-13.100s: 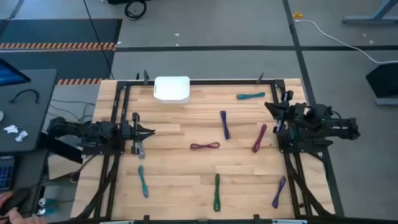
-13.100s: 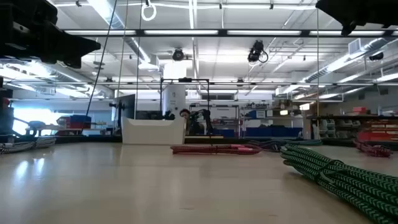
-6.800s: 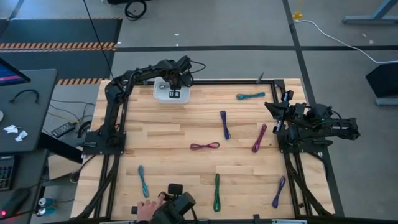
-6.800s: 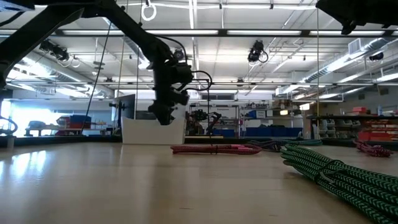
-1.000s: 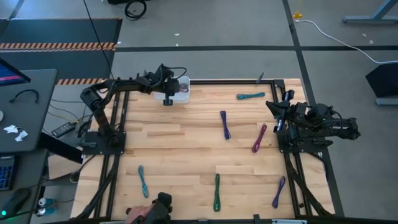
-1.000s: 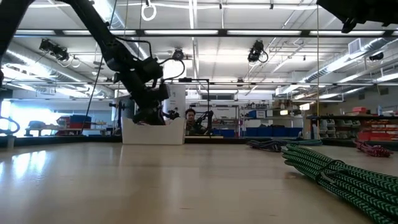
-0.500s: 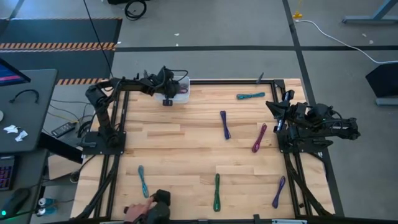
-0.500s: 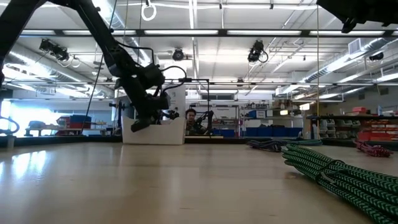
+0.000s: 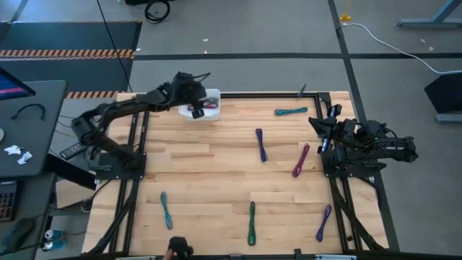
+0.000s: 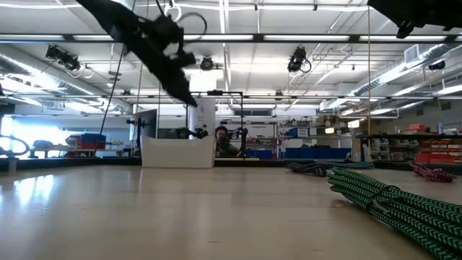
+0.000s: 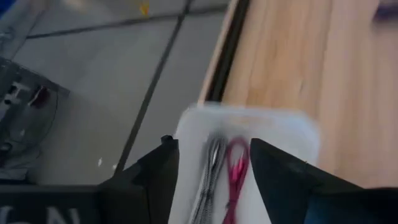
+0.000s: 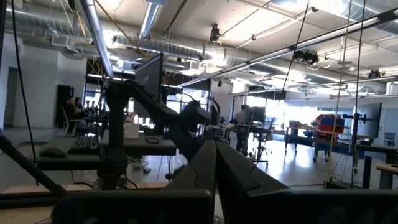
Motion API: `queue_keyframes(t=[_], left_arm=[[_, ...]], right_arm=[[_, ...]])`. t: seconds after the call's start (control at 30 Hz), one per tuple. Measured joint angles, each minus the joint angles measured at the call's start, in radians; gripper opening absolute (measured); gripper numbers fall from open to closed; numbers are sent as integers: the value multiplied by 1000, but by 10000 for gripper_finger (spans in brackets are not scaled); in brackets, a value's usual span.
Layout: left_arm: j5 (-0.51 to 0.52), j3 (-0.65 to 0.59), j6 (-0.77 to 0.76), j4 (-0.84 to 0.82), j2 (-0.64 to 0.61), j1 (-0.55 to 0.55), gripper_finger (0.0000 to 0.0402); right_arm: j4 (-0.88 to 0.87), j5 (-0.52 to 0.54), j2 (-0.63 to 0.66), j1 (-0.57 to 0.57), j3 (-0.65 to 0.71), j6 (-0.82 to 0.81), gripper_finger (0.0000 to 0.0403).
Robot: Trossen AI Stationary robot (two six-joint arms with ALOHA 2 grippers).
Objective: Pick and place USB-C Cables
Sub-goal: Put the bottom blue charger cable into the white bin
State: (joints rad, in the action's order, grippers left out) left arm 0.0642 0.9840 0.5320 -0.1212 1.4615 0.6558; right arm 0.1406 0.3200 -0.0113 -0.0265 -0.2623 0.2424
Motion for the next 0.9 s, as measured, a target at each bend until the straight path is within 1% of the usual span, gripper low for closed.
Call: queue_keyframes(t=[0.03,0.1,0.2,0.27,0.33,0.43,0.53,0.6,0.7,0.8,0.9], left_arm=[[-12,0,-43,-16,-34,-15,196],[-74,0,-161,-48,-104,-45,188],[-229,0,-356,-101,-199,-92,176],[-332,0,-451,-153,-256,-133,168],[-392,1,-533,-215,-305,-190,159],[-387,1,-662,-364,-368,-311,146],[-335,1,-808,-543,-400,-461,133],[-300,1,-950,-659,-405,-567,125],[-274,0,-1260,-775,-396,-729,118],[-267,0,-1599,-801,-371,-879,119],[-258,0,-1904,-804,-339,-994,137]], right_arm=[[0,0,0,0,0,0,14],[0,0,0,0,0,0,14],[0,0,0,0,0,0,14],[0,0,0,0,0,0,14],[0,0,0,0,0,0,14],[0,0,0,0,0,0,14],[0,0,0,0,0,0,14],[0,0,0,0,0,0,14],[0,0,0,0,0,0,14],[0,0,0,0,0,0,14],[0,0,0,0,0,0,14]])
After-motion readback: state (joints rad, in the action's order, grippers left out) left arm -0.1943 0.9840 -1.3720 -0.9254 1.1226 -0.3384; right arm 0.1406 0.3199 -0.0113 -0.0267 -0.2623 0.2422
